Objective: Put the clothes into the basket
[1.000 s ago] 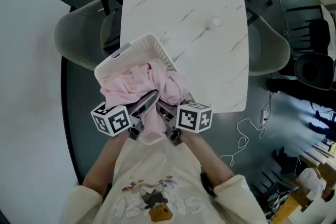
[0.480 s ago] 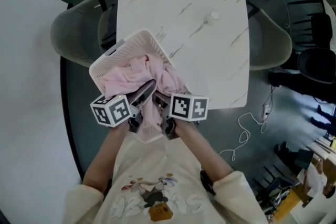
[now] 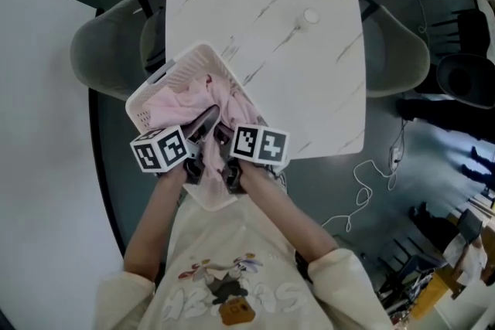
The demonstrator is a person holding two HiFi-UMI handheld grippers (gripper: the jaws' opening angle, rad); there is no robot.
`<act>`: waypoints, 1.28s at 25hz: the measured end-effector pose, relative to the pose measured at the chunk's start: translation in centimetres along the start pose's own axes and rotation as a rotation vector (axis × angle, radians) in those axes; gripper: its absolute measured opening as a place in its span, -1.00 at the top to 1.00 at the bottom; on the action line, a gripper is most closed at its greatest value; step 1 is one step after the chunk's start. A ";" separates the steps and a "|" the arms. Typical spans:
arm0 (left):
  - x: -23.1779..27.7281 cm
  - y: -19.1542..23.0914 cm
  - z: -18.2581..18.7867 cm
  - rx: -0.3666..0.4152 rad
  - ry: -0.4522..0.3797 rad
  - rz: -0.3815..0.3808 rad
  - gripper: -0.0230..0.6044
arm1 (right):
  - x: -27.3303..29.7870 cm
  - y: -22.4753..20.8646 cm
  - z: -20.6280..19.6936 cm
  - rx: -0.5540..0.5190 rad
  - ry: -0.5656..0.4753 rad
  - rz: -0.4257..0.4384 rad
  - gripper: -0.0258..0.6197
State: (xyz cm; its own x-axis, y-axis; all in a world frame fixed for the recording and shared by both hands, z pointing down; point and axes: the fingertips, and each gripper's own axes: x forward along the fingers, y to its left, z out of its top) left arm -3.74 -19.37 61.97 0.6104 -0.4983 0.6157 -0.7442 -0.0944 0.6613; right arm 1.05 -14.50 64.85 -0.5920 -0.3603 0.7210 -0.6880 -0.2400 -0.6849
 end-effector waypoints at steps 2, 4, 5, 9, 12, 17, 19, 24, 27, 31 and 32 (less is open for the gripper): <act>0.0 0.2 0.1 0.017 -0.008 0.036 -0.47 | 0.4 -0.5 -0.1 0.004 -0.006 -0.013 0.05; -0.3 0.3 0.5 0.014 -0.025 0.059 -0.47 | 0.9 -1.0 -0.2 0.011 -0.007 -0.009 0.05; -0.6 0.3 0.7 0.010 -0.037 0.067 -0.47 | 1.3 -1.4 -0.2 0.011 -0.005 -0.009 0.05; -1.5 0.0 0.9 0.005 -0.050 0.073 -0.47 | 2.1 -2.8 -0.5 -0.049 -0.007 -0.070 0.05; -1.8 -0.1 0.5 0.005 -0.040 0.080 -0.47 | 2.8 -3.2 -0.6 -0.061 -0.015 -0.083 0.05; -3.0 -0.3 0.0 -0.012 -0.033 0.088 -0.47 | 4.4 -5.0 -1.2 -0.026 -0.031 -0.105 0.01; -3.8 -0.7 0.0 -0.019 -0.053 0.082 -0.47 | 5.4 -5.5 -1.6 -0.012 -0.035 -0.089 -0.01; -5.2 -2.1 0.2 -0.013 -0.069 0.061 -0.47 | 5.6 -5.9 -1.9 0.012 -0.034 -0.105 -0.10; -5.8 -2.4 0.3 -0.024 -0.068 0.058 -0.47 | 5.1 -6.1 -2.0 0.027 -0.042 -0.135 -0.19; -6.6 -3.1 0.3 -0.016 -0.075 0.061 -0.47 | 3.7 -5.2 -1.8 0.068 -0.076 -0.126 -0.21; -6.8 -3.3 0.3 -0.022 -0.080 0.058 -0.47 | 3.2 -4.8 -1.7 0.100 -0.089 -0.111 -0.21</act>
State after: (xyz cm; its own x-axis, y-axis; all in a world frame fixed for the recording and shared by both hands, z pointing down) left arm -5.53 -15.90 55.45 0.5422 -0.5693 0.6180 -0.7711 -0.0449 0.6352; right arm 1.75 -12.96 70.69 -0.4723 -0.4043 0.7833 -0.6989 -0.3698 -0.6123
